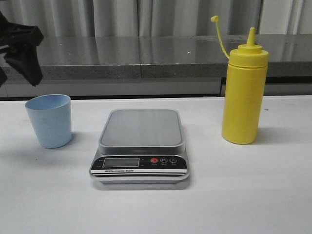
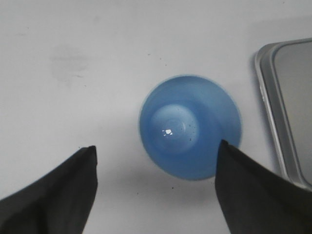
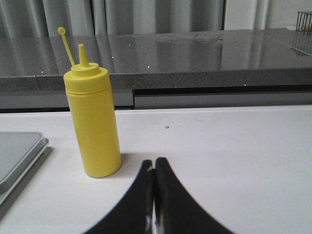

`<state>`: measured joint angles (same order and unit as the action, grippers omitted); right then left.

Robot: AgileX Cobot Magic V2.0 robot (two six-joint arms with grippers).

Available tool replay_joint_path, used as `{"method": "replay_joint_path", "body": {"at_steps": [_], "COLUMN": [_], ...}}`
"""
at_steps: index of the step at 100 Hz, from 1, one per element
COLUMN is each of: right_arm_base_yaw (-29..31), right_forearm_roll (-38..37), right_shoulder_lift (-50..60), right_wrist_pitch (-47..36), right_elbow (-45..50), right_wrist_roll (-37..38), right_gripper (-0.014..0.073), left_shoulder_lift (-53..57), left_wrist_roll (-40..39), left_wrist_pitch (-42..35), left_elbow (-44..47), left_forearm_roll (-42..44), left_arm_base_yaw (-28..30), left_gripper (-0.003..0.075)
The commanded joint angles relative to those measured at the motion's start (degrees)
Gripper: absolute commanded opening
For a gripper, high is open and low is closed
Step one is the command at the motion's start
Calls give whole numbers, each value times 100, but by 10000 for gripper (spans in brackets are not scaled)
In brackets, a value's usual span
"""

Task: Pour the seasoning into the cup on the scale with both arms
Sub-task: 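Lower the left gripper onto the light blue cup and grasp its rim, then lift the blue cup with the left gripper and set it on the scale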

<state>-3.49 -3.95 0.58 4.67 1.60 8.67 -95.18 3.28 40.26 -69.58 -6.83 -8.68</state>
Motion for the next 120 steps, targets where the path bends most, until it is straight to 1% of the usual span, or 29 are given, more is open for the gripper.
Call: {"method": "replay_joint_path", "body": {"at_steps": [1,35,51,55,60,65,77,84,88,103,120], "right_arm_base_yaw": [30,30,30,30,30,30,30,30,30,30,30], "right_forearm_roll": [-51,-51,-51,-51,-51,-51,-51,-51,-51,-51,-51], "right_shoulder_lift": [96,96,96,96,96,96,96,96,96,96,96], "right_wrist_pitch": [-467,-467,-467,-467,-467,-467,-467,-467,-467,-467,-467], "right_elbow": [-103,-103,-103,-103,-103,-103,-103,-103,-103,-103,-103], "right_wrist_roll": [-57,-57,-57,-57,-57,-57,-57,-57,-57,-57,-57], "right_gripper": [-67,-67,-67,-67,-67,-67,-67,-67,-67,-67,-67], "left_shoulder_lift": [-33,-889,-1061,-1084,-1098,-1098,-1098,-1098,-1098,-1086,-942], "left_wrist_roll": [-45,-56,-56,-56,-56,-56,-56,-56,-56,-56,-56], "left_wrist_pitch": [-91,-266,-315,-315,-315,-315,-345,-345,-345,-238,118], "left_elbow": [-344,-720,-771,-771,-771,-771,-771,-771,-771,-858,-1401], "left_forearm_roll": [-78,-78,-78,-78,-78,-78,-78,-78,-78,-78,-103], "left_arm_base_yaw": [-16,-9,-9,-9,-9,-9,-9,-9,-9,-9,-80], "left_gripper": [491,491,484,459,405,333,125,25,-17,-20,-20]}}
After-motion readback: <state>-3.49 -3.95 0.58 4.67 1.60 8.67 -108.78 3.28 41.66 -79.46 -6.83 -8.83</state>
